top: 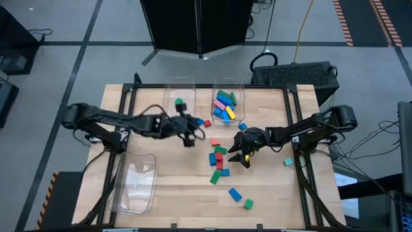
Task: Sort blocks by size
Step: Put the blue half cylinder block into the top left transparent bin
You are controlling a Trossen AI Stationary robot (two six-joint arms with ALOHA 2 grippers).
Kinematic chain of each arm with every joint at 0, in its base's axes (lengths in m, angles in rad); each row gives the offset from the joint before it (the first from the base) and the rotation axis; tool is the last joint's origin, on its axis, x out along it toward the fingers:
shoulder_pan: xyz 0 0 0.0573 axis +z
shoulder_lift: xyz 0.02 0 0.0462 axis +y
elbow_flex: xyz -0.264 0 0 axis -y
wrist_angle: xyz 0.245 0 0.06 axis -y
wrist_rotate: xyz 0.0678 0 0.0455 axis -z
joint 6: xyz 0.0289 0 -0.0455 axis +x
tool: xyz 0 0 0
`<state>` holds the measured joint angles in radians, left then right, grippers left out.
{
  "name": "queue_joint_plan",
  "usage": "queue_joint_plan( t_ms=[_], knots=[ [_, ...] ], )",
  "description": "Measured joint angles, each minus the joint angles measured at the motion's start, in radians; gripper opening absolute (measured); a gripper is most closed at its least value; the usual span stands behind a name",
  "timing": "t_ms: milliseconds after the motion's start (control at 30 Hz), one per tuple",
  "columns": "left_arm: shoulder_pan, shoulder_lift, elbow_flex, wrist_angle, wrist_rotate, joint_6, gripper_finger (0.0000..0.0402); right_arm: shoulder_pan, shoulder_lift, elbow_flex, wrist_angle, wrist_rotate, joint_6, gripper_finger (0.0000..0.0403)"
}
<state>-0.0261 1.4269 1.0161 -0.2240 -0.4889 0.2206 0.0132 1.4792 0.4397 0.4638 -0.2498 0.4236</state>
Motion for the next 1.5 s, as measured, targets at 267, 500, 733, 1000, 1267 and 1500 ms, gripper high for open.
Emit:
queue_joint_plan(
  t_ms=[267,500,733,1000,1267,1500],
  knots=[
    [0.194,-0.032,-0.001,-0.264,-0.006,-0.120,0.0087,0.009,0.000,0.000,-0.071,0.007,-0.041,0.0233],
    [0.369,0.007,-0.001,-0.306,0.112,-0.164,0.0087,0.009,0.000,0.000,-0.085,0.012,-0.029,0.0233],
    [0.532,0.052,-0.001,-0.309,0.283,-0.160,0.0088,0.010,0.001,0.000,-0.036,0.013,-0.024,0.0233],
    [0.659,0.124,-0.001,-0.308,0.388,-0.155,0.0098,0.034,0.001,0.000,0.010,0.018,-0.039,0.0233],
    [0.689,0.217,-0.001,-0.308,0.432,-0.156,0.0101,0.035,0.001,0.000,0.020,0.022,-0.046,0.0233],
    [0.676,0.238,-0.001,-0.306,0.431,-0.160,0.0170,0.035,0.001,0.000,0.019,0.082,-0.047,0.0233]
  ],
)
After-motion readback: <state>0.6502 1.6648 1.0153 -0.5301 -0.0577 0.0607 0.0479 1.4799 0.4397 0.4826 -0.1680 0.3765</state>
